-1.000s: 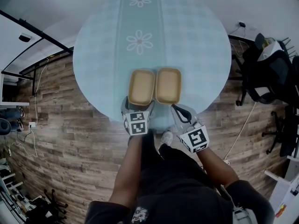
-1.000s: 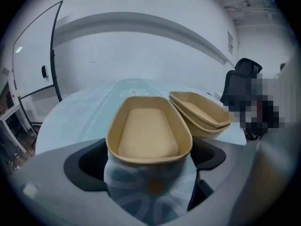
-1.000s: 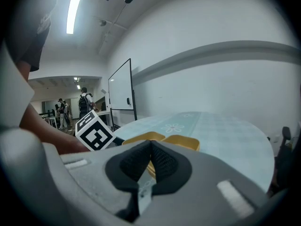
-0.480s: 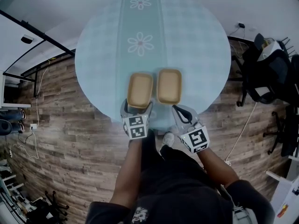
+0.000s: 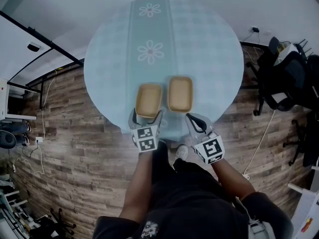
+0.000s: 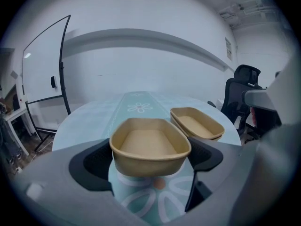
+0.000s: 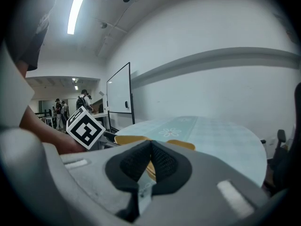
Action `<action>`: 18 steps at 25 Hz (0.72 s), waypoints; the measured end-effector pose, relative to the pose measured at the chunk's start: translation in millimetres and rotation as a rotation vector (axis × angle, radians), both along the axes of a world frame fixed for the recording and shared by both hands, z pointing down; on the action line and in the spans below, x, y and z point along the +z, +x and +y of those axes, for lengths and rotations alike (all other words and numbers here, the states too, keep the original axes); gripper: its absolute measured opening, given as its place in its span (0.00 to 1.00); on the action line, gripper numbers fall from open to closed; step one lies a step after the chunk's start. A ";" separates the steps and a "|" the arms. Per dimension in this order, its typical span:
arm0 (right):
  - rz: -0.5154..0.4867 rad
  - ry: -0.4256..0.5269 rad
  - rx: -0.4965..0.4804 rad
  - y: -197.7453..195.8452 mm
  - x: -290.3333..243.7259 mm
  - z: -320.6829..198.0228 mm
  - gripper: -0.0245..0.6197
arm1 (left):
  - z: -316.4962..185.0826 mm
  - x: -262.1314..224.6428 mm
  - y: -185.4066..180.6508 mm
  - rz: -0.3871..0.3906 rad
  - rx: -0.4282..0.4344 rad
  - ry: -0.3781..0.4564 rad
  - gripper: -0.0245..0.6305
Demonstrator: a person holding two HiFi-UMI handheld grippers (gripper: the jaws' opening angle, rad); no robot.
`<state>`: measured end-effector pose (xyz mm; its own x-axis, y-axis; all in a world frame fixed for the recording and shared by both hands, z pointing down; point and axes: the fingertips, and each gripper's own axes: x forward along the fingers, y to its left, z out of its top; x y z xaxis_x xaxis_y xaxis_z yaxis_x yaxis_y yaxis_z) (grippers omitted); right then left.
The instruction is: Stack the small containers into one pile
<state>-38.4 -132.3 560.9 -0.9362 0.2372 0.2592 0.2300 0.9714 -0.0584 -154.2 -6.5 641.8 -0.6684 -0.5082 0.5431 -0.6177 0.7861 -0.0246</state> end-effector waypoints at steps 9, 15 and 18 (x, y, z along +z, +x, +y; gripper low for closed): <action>-0.029 0.001 0.008 10.0 -17.3 -1.1 0.04 | -2.7 -23.1 6.8 -0.029 0.002 0.023 0.80; -0.051 0.001 0.012 14.0 -26.9 -0.6 0.04 | -10.5 -52.0 8.7 -0.062 0.011 0.070 0.79; -0.057 0.004 0.017 16.8 -31.3 -2.4 0.04 | -17.5 -69.0 11.2 -0.079 0.016 0.104 0.79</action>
<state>-21.6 -134.8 529.6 -0.9534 0.2201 0.2064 0.2160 0.9755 -0.0422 -143.1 -23.9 572.8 -0.6987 -0.5697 0.4327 -0.6292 0.7772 0.0073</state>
